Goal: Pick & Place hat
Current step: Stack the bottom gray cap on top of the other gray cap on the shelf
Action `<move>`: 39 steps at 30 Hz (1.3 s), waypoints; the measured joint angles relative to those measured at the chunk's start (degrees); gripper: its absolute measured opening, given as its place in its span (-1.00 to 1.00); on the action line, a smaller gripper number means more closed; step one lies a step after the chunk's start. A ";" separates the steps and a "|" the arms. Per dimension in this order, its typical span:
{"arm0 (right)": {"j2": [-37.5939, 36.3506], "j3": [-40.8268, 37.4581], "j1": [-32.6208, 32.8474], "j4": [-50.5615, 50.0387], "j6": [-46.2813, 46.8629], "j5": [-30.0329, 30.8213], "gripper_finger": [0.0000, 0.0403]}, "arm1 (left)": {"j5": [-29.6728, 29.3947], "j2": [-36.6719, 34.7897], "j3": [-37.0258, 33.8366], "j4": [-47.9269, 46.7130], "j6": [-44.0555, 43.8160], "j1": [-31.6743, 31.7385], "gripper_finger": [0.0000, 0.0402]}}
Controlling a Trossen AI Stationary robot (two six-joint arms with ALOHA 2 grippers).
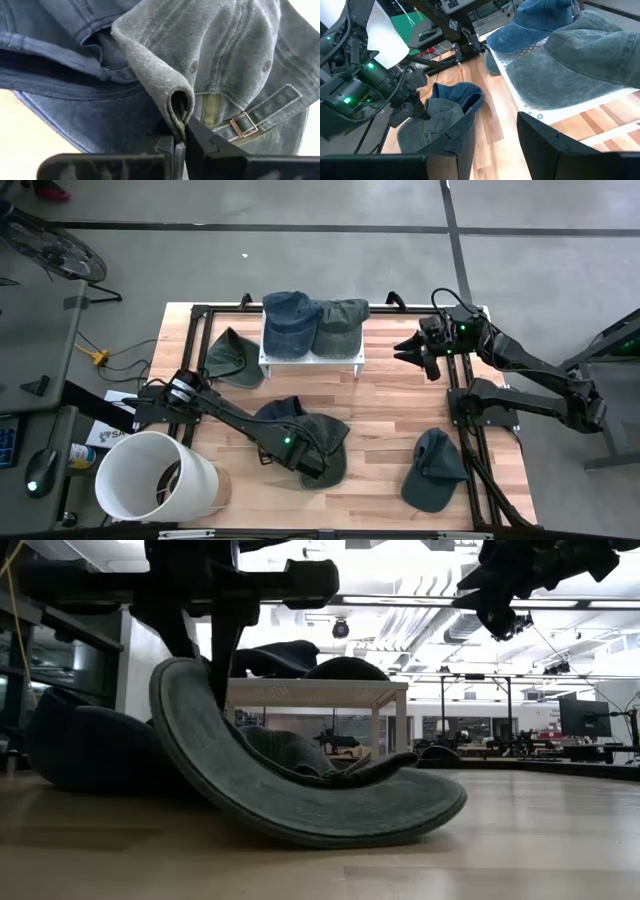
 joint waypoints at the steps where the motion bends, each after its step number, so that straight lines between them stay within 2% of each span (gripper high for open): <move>1: -0.09 0.00 0.00 0.00 0.22 -0.47 -0.32 | -0.03 0.00 0.00 0.14 0.58 0.00 -0.90; 6: -1.90 0.00 0.02 0.00 0.41 -2.89 -0.32 | -2.59 -1.06 0.00 3.15 4.62 0.00 -0.95; 10: -3.96 0.02 0.02 0.02 -1.08 -5.17 -0.32 | -6.29 -3.54 0.00 7.00 11.77 0.00 -0.95; 15: -6.04 0.04 0.01 -0.07 -5.24 -10.72 -0.32 | -10.35 -7.38 1.31 8.37 20.42 0.00 -0.95; 18: -7.04 0.04 0.02 -0.09 -8.41 -14.98 -0.32 | -10.85 -9.22 3.59 8.52 27.92 0.00 -0.95; 31: -10.69 0.04 0.01 1.67 -22.87 -27.88 -0.32 | -6.69 -15.30 16.67 11.46 61.33 0.14 -0.95; 35: -10.73 0.04 0.46 8.02 -23.17 -29.76 -0.32 | -3.57 -15.26 20.75 11.51 66.42 1.79 -0.95; 39: -10.50 0.04 3.23 20.91 -23.11 -29.84 -0.32 | 0.90 -15.26 21.88 14.49 70.24 4.55 -0.95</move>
